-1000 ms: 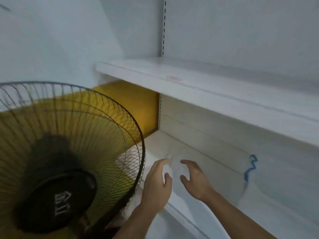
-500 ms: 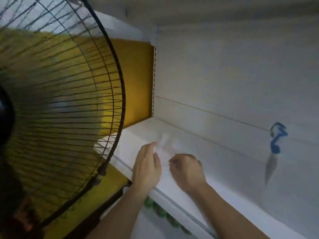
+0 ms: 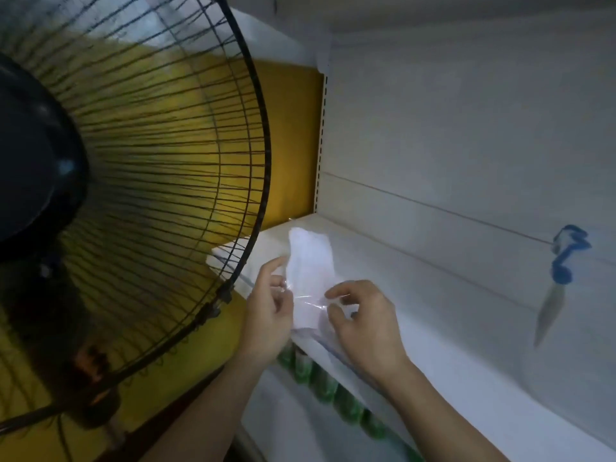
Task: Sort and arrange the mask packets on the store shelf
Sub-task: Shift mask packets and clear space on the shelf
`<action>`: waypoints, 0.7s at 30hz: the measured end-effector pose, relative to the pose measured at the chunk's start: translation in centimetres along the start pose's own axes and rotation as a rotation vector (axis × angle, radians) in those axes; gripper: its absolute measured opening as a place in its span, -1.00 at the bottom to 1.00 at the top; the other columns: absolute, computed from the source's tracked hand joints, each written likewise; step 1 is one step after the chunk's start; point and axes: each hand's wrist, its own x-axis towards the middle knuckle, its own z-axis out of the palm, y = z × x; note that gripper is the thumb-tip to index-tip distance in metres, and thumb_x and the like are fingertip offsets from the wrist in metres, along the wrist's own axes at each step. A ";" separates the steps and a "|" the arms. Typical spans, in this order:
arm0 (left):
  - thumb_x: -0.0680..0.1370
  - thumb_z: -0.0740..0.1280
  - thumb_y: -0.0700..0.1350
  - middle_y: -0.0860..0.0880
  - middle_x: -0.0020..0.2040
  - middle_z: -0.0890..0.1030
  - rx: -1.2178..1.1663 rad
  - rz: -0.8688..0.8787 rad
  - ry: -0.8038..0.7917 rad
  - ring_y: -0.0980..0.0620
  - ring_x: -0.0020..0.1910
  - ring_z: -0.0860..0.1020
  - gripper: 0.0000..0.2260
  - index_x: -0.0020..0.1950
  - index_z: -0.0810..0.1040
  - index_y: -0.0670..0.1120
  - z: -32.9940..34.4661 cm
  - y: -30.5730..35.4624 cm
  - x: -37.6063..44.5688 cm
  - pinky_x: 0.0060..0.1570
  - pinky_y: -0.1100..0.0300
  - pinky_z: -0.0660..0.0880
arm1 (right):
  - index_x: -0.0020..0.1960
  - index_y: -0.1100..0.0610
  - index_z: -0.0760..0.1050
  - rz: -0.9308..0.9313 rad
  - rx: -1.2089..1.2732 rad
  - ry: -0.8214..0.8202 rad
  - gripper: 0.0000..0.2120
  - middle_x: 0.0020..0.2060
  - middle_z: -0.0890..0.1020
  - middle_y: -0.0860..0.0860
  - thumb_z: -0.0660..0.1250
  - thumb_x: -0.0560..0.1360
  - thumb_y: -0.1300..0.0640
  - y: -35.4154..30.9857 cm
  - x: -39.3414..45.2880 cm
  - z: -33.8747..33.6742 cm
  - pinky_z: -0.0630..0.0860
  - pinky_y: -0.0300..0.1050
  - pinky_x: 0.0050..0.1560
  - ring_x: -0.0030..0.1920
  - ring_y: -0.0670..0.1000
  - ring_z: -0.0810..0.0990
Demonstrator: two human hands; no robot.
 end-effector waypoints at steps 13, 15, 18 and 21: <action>0.40 0.25 -0.14 0.23 -0.08 0.53 0.205 -0.136 0.132 0.12 -0.21 0.51 -0.78 -0.11 0.58 0.15 -8.6 -10.2 -5.3 -0.21 0.15 0.46 | 0.13 0.04 0.57 -0.305 -0.062 -0.365 -0.74 0.12 0.53 -0.06 0.25 0.50 0.23 5.6 -5.9 14.3 0.48 -0.21 0.09 0.07 -0.04 0.56; 0.47 0.27 -0.15 0.24 -0.04 0.51 0.291 -0.134 0.071 0.15 -0.17 0.53 -0.76 -0.07 0.56 0.22 -8.8 -12.3 -5.3 -0.19 0.15 0.51 | 0.15 0.02 0.56 -0.202 -0.089 -0.422 -0.73 0.17 0.55 -0.04 0.24 0.50 0.23 9.5 -5.3 17.7 0.47 -0.21 0.16 0.14 -0.03 0.56; 0.49 0.24 -0.12 0.28 -0.01 0.52 0.360 -0.140 0.069 0.15 -0.15 0.56 -0.70 -0.04 0.54 0.32 -8.9 -16.0 -5.0 -0.20 0.21 0.52 | 0.27 0.05 0.51 -0.043 -0.108 -0.556 -0.69 0.22 0.56 0.04 0.26 0.56 0.24 14.4 -4.4 22.0 0.48 -0.17 0.21 0.20 0.05 0.56; 0.59 0.28 -0.24 0.21 0.06 0.57 0.471 -0.149 0.037 0.27 -0.05 0.54 -0.72 0.01 0.56 0.18 -8.9 -19.5 -5.2 -0.19 0.46 0.44 | 0.43 0.09 0.42 0.002 -0.173 -0.671 -0.60 0.36 0.47 0.07 0.25 0.60 0.22 18.9 -3.7 26.2 0.30 -0.30 0.30 0.36 0.08 0.46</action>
